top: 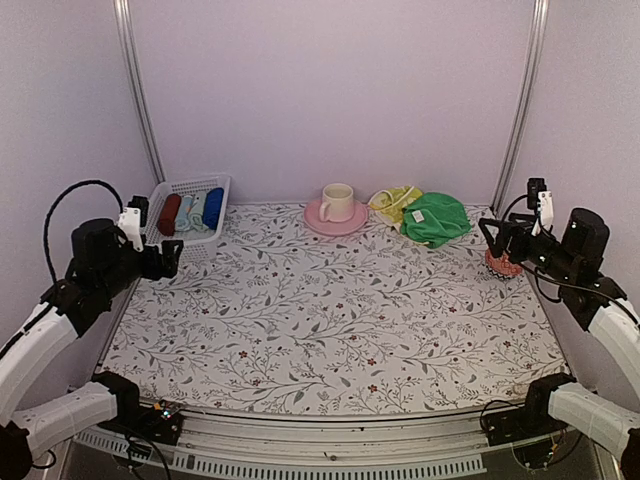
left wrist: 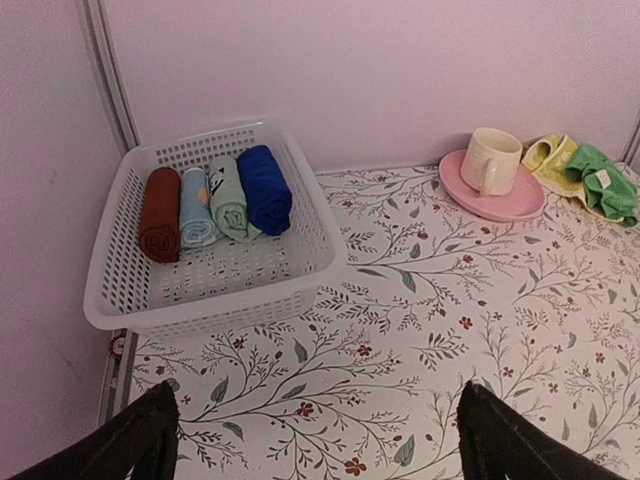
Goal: Roll the towels
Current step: Pick up the towel from the towel pile.
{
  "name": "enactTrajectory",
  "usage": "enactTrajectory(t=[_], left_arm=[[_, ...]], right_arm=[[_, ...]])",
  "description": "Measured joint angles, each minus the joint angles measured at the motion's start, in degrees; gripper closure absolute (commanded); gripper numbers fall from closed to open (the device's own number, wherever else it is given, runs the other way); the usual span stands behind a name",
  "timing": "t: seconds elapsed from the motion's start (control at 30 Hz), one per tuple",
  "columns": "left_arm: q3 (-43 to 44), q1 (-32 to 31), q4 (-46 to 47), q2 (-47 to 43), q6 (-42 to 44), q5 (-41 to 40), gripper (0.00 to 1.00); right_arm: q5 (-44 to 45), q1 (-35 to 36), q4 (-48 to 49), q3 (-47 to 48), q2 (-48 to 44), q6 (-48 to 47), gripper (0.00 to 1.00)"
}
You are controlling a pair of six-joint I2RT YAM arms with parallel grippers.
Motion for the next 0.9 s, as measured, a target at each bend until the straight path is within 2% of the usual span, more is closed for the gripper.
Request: enactTrajectory(t=[0.13,0.37,0.53,0.7,0.9], left_arm=[[-0.1,-1.1,2.6,-1.9,-3.2,-4.3,0.03],[-0.1,-1.1,6.2,-3.4,-7.6,-8.3,0.03],[-0.1,-1.0,7.1,-3.0,-9.7,-9.4,0.03],[-0.1,-0.8,7.8,-2.2,-10.7,-9.5,0.03],[-0.1,-0.2,8.3,-1.6,-11.6,-9.6,0.03]], right_arm=[[-1.1,-0.7,3.4,0.0,1.1,-1.7,0.01],[-4.9,-1.1,6.4,0.0,3.8,-10.0,0.01],[-5.0,-1.3,6.0,2.9,9.7,-12.9,0.01],[-3.3,-1.3,1.5,14.1,23.4,-14.6,0.01],[-0.4,-1.2,-7.4,35.4,45.0,-14.9,0.01]])
